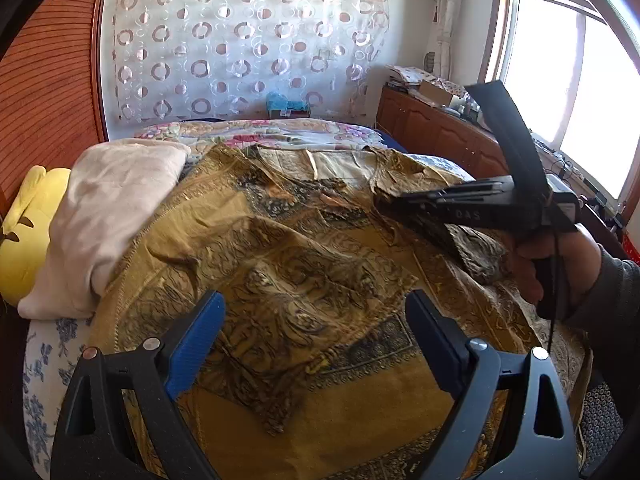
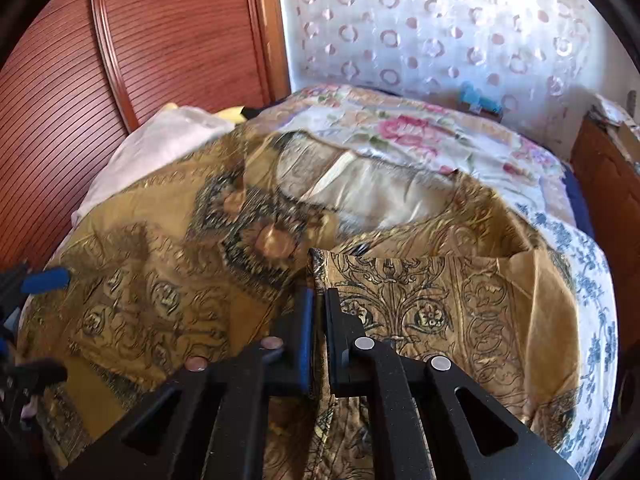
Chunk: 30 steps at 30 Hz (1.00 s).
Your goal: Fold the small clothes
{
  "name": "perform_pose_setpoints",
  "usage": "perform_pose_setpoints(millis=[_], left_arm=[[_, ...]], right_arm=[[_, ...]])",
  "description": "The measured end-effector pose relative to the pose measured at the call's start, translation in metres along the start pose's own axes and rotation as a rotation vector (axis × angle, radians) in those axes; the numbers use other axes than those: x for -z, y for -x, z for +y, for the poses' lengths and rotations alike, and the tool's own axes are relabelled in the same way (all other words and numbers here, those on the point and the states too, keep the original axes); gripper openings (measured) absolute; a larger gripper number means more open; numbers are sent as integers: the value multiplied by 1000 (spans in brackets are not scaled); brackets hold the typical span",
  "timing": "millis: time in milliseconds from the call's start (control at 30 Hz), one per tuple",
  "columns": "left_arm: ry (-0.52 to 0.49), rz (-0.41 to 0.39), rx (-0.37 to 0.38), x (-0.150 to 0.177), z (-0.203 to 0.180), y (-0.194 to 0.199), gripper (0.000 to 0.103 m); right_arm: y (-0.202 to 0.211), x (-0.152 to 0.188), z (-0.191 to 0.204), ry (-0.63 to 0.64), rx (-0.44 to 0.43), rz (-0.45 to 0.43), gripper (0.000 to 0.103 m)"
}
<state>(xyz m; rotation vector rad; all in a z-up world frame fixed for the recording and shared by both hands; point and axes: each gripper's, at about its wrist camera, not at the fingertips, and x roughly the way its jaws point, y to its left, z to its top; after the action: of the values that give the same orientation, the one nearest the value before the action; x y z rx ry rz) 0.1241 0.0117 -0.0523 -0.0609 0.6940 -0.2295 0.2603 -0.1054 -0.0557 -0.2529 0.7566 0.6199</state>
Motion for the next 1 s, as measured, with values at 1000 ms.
perform_pose_setpoints(millis=[1000], left_arm=[[-92,236,-100,-106,86,-120,77]], right_arm=[[25,16,-152,-191,142,4,50]])
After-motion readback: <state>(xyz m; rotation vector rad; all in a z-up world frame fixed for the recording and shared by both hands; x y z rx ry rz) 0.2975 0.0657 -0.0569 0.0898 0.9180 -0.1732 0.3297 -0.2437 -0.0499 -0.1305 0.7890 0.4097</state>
